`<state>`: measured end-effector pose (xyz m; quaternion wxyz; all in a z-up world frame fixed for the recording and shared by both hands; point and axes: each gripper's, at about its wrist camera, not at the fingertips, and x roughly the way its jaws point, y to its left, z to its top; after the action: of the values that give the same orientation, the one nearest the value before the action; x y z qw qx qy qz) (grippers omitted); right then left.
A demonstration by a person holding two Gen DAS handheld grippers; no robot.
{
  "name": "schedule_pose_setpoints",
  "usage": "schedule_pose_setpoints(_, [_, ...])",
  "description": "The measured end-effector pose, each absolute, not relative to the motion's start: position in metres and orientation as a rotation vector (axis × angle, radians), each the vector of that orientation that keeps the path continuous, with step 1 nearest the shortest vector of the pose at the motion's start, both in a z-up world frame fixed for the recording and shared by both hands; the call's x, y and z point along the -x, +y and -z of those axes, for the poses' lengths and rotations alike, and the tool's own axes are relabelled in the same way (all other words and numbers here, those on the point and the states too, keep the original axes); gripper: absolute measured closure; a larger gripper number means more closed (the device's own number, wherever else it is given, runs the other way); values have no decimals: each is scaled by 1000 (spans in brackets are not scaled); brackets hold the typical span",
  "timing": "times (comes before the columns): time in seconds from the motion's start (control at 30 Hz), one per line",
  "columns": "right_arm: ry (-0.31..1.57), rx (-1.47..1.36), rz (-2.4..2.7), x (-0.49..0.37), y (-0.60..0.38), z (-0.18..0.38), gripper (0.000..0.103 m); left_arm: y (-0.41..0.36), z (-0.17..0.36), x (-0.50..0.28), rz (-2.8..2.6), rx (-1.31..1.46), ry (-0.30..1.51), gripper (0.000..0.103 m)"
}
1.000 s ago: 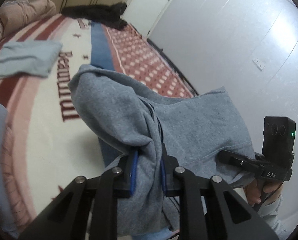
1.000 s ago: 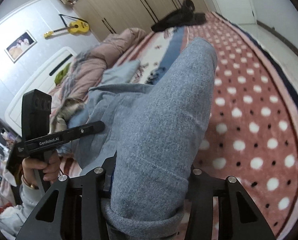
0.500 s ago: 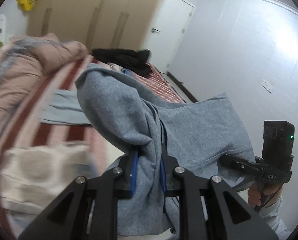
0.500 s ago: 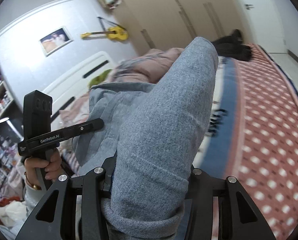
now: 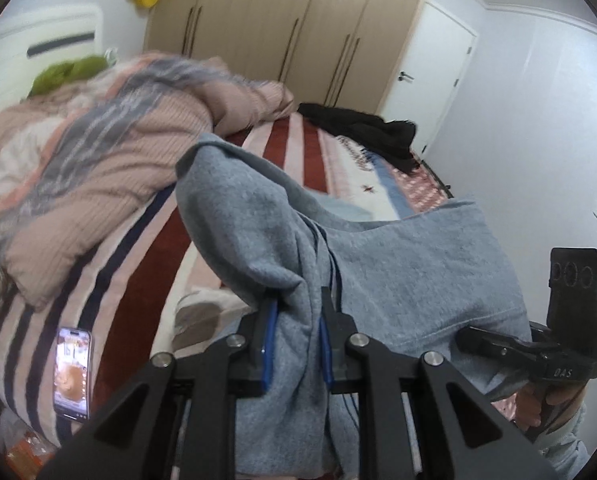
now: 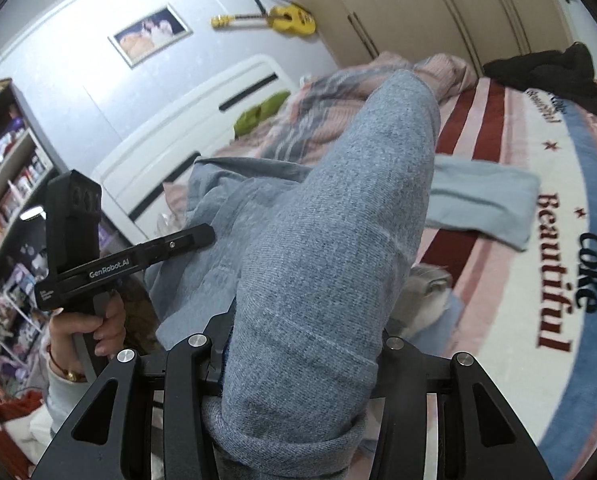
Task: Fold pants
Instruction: 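Lift the folded sweatpants with both grippers and carry them toward the clothes stack, then lower the sweatpants onto the clothes stack and open both grippers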
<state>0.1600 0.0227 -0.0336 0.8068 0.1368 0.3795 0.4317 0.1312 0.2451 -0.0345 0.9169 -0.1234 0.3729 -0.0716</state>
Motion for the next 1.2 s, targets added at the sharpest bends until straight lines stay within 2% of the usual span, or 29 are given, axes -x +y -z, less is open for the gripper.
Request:
schedule_pose_setpoints(0.27, [934, -218, -850, -187, 52, 101, 64, 264, 126, -165, 149, 284, 868, 88])
schedule_pose_setpoints(0.47, [927, -214, -820, -197, 37, 124, 63, 259, 131, -159, 190, 244, 825, 88])
schedule_pose_setpoints(0.87, [862, -99, -766, -188, 49, 107, 60, 259, 128, -148, 209, 225, 766, 86])
schedule_pose_setpoints(0.97, [862, -96, -765, -185, 48, 105, 59, 254, 124, -142, 190, 178, 755, 81])
schedule_pose_setpoints(1.1, [844, -54, -748, -179, 49, 99, 57, 250, 110, -129, 150, 125, 704, 63])
schedule_pose_setpoints(1.2, [818, -4, -724, -173, 50, 93, 52, 250, 101, -121, 135, 100, 674, 58])
